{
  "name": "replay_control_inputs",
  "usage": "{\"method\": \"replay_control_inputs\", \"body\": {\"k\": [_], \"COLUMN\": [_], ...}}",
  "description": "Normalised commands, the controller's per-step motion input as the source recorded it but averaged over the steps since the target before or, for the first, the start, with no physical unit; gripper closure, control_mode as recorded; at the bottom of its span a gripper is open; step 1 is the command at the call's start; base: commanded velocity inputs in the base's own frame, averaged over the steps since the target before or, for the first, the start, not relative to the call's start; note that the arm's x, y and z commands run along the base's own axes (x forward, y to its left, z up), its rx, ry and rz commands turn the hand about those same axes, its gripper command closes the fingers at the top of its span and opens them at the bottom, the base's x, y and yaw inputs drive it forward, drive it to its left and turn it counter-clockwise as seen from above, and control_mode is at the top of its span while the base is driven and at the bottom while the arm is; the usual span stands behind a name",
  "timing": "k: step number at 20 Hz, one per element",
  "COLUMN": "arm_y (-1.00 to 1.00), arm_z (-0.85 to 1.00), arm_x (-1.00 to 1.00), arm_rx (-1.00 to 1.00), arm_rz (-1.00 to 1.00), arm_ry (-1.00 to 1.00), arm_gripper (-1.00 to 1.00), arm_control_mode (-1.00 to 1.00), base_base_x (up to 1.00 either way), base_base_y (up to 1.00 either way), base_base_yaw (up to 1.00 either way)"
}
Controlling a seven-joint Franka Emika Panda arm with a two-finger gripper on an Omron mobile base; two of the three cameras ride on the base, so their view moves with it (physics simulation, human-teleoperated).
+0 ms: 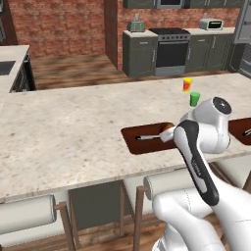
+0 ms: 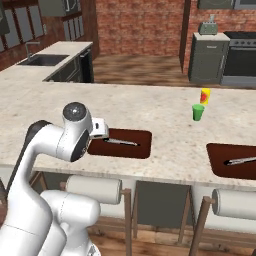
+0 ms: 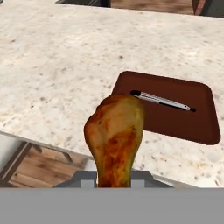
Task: Gather the cucumber and sweet potato from the fridge and place them on a tray on the dining counter. Then gather the steak and chicken drumstick from the fridge and place them on the other tray.
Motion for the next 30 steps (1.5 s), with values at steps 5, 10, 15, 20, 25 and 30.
{"method": "replay_control_inputs", "body": {"k": [5,10,15,20,25,30], "arm_y": [0.00,0.02,0.06,0.08,0.06,0.12], "arm_z": [-0.33,-0.24,-0.20,-0.26,-0.38,-0.39], "arm_x": [0.50,0.50,0.42,0.25,0.18,0.27], "arm_rx": [-0.02,0.00,0.00,0.00,0.00,0.00], "arm_rz": [0.02,0.01,0.00,0.00,0.00,0.00], "arm_ry": [0.05,0.09,0.06,0.02,0.00,0.00], "arm_gripper": [1.00,1.00,1.00,1.00,1.00,1.00], "arm_control_mode": [-1.00,-1.00,-1.00,-1.00,-1.00,-1.00], "base_base_x": [0.00,0.00,0.00,0.00,0.00,0.00], "base_base_y": [0.00,0.00,0.00,0.00,0.00,0.00], "base_base_yaw": [0.00,0.00,0.00,0.00,0.00,0.00]}}
